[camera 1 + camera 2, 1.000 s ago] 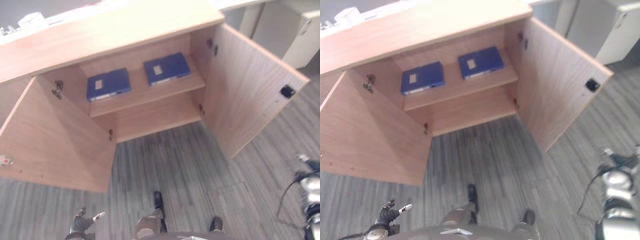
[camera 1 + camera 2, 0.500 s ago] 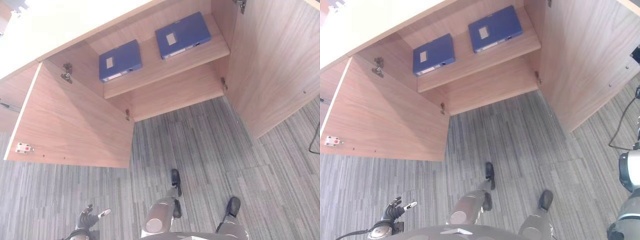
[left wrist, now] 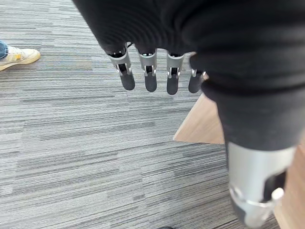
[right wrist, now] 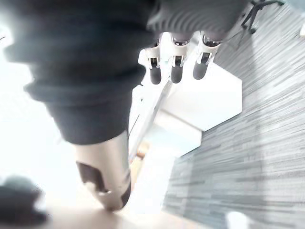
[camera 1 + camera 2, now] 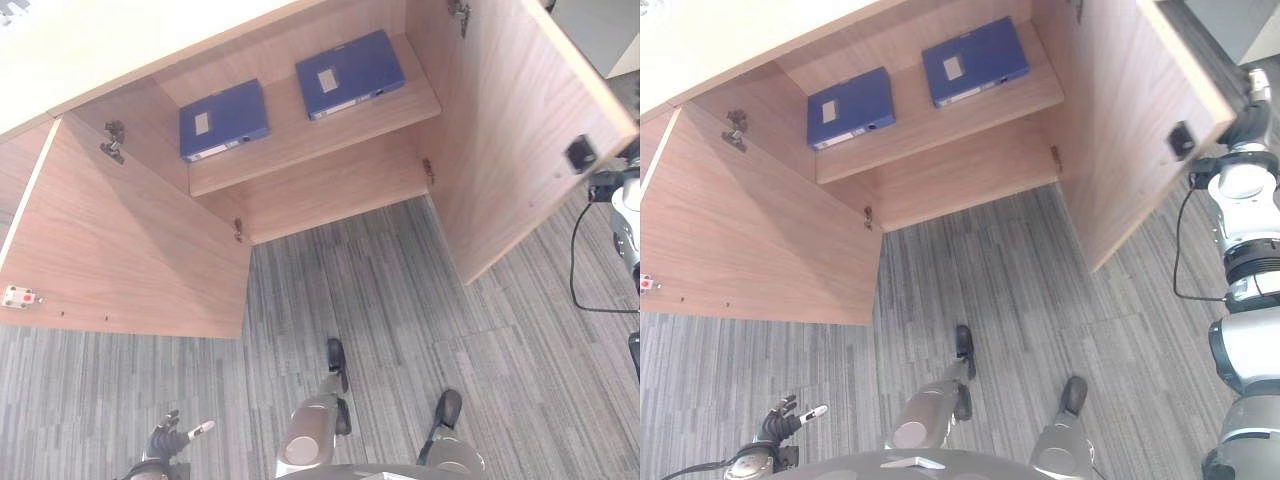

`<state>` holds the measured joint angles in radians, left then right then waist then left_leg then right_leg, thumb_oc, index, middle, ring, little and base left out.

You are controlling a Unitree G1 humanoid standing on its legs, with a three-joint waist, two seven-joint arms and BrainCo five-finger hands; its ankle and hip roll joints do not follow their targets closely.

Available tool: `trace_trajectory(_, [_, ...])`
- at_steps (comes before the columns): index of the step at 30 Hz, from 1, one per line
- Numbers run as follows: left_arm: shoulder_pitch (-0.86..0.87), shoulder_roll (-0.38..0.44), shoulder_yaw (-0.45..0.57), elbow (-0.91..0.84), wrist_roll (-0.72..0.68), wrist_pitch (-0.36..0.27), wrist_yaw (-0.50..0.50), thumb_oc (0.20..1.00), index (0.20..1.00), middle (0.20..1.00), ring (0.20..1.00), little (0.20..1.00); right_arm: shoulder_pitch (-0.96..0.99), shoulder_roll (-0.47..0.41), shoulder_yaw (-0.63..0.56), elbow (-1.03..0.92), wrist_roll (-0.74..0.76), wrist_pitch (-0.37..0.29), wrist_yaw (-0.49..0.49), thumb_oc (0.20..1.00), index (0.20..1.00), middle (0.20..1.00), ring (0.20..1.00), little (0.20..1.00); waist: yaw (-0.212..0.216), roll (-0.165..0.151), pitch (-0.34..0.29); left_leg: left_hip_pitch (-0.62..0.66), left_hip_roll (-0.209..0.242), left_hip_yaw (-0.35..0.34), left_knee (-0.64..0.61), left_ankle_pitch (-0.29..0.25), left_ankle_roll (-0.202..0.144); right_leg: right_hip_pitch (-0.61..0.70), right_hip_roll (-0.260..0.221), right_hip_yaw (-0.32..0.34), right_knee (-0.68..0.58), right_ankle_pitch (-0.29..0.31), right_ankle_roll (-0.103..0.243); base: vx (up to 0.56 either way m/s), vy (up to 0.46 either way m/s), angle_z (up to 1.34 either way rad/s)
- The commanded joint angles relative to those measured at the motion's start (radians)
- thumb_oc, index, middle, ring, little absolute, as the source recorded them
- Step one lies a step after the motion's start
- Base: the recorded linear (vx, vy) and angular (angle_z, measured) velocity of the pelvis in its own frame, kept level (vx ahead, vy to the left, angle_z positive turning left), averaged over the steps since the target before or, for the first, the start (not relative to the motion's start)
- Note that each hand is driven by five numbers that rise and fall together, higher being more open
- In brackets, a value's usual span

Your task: Put the empty folder in the office cabinet

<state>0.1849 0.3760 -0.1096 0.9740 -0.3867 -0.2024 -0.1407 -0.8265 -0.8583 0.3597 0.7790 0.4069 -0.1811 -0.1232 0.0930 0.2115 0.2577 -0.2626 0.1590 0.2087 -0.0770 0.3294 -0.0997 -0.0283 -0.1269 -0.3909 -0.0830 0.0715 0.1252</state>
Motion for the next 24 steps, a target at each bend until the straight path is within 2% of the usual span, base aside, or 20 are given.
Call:
trace_trajectory(1, [-0.047,0.049,-0.003,0.012,0.013,-0.011,0.02,1.0,1.0,1.0,1.0,1.0,0.035,0.091,0.068,-0.11,-0.021,-0.104,0.072,1.0,1.0,1.0,1.0,1.0,0.06,-0.039,-0.033,0.037,0.027,0.014,-0.01,-0.082,-0.078,-0.104,-0.019,0.006,0.064,-0.019,-0.006,0.0,0.0,0.0])
trace_trajectory(6, [-0.047,0.026,0.021,-0.001,0.028,-0.008,0.042,1.0,1.0,1.0,1.0,1.0,0.138,0.212,0.085,-0.194,-0.075,-0.102,0.075,1.0,1.0,1.0,1.0,1.0,0.073,-0.094,-0.057,0.068,0.029,0.003,-0.01,-0.103,-0.065,-0.064,-0.019,-0.016,0.06,-0.015,-0.006,0.02,0.001,0.09])
trace_trajectory(9, [-0.049,0.021,0.025,-0.002,0.024,-0.008,0.045,1.0,1.0,1.0,1.0,1.0,0.157,0.244,0.083,-0.195,-0.074,-0.1,0.076,1.0,1.0,1.0,1.0,1.0,0.078,-0.106,-0.061,0.076,0.028,-0.003,-0.01,-0.107,-0.063,-0.052,-0.02,-0.023,0.061,-0.017,-0.006,0.04,-0.005,0.17])
trace_trajectory(10, [-0.06,0.012,0.026,-0.013,0.022,-0.005,0.053,1.0,1.0,1.0,1.0,1.0,0.16,0.315,0.118,-0.195,-0.09,-0.091,0.083,1.0,1.0,1.0,1.0,1.0,0.106,-0.142,-0.081,0.099,0.024,-0.021,-0.01,-0.122,-0.056,-0.014,-0.02,-0.047,0.059,-0.022,-0.008,0.07,-0.026,0.09])
trace_trajectory(12, [-0.062,0.013,0.026,-0.016,0.022,-0.006,0.055,1.0,1.0,1.0,1.0,1.0,0.143,0.34,0.138,-0.179,-0.096,-0.087,0.087,1.0,1.0,1.0,1.0,1.0,0.119,-0.153,-0.087,0.102,0.023,-0.032,-0.01,-0.124,-0.054,-0.003,-0.019,-0.055,0.059,-0.024,-0.009,0.07,-0.041,0.4])
trace_trajectory(13, [-0.065,0.018,0.027,-0.018,0.02,-0.004,0.058,1.0,1.0,1.0,1.0,1.0,0.116,0.386,0.158,-0.151,-0.099,-0.082,0.086,1.0,1.0,1.0,1.0,1.0,0.143,-0.174,-0.1,0.106,0.02,-0.047,-0.01,-0.126,-0.053,0.013,-0.015,-0.068,0.057,-0.027,-0.01,0.08,-0.078,0.65])
trace_trajectory(17, [-0.085,0.05,0.032,-0.006,0.019,-0.003,0.085,1.0,1.0,1.0,1.0,1.0,0.019,0.496,0.162,-0.006,-0.091,-0.071,0.057,1.0,1.0,1.0,1.0,1.0,0.208,-0.223,-0.125,0.112,0.016,-0.077,-0.01,-0.125,-0.052,0.043,-0.003,-0.088,0.047,-0.03,-0.013,0.05,-0.081,0.39])
trace_trajectory(21, [-0.09,0.064,0.043,0.002,0.027,-0.002,0.097,1.0,1.0,1.0,1.0,1.0,0.019,0.522,0.156,0.032,-0.089,-0.069,0.051,1.0,1.0,1.0,1.0,1.0,0.222,-0.237,-0.133,0.117,0.014,-0.08,-0.01,-0.125,-0.052,0.055,0.002,-0.088,0.044,-0.033,-0.015,0.02,-0.041,0.17])
trace_trajectory(24, [-0.078,0.1,0.09,0.001,0.109,-0.011,0.166,1.0,1.0,1.0,1.0,1.0,0.098,0.522,0.162,0.06,-0.121,-0.061,0.057,1.0,1.0,1.0,1.0,1.0,0.234,-0.254,-0.153,0.142,0.021,-0.079,-0.01,-0.125,-0.053,0.087,0.013,-0.089,0.043,-0.045,-0.021,0.02,-0.064,0.03])
